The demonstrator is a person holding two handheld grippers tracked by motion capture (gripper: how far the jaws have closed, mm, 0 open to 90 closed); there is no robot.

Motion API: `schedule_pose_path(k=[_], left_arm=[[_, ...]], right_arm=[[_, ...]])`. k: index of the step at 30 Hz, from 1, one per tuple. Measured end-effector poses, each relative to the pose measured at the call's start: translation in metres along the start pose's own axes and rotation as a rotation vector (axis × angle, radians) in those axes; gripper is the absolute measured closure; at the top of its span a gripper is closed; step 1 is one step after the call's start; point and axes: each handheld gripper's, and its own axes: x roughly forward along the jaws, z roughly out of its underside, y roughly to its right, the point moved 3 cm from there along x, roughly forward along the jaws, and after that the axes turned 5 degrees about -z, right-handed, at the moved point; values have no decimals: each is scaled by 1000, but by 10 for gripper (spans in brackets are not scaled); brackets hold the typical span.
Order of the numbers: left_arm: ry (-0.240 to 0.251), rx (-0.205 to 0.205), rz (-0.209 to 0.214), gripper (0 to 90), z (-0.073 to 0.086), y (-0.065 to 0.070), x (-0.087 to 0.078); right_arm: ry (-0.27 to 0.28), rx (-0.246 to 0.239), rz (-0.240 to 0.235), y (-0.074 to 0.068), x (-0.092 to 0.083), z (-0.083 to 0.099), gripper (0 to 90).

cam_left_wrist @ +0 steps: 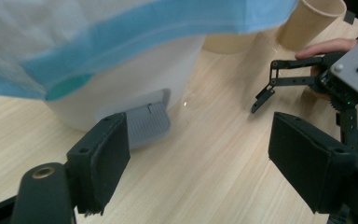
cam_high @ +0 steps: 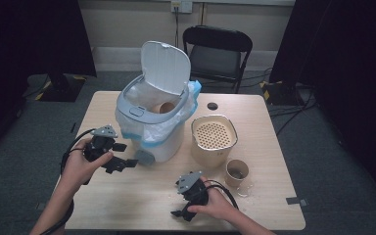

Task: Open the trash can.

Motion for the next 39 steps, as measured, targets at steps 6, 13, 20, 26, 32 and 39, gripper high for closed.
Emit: schedule_pose_path(k=[6,13,20,26,32,39], left_arm=[[-13,0,2,203,14,-2,10],[-42,-9,14,206,34,-4,28],[-49,-26,29,206,48,-6,40],[-62,-29,32,206,58,-5,49],[-69,-18,40,206,64,-1,56],[-72,-5,39,204,71,1,64]], right_arm=[[-3,1,-3,0,0,0,0],[-4,1,-5,0,0,0,0],[-2,2,-9,1,-1,0,0],[11,-2,-14,2,-5,-1,153],[12,-7,-26,3,-12,-2,143],[25,0,-25,3,-25,-2,148]])
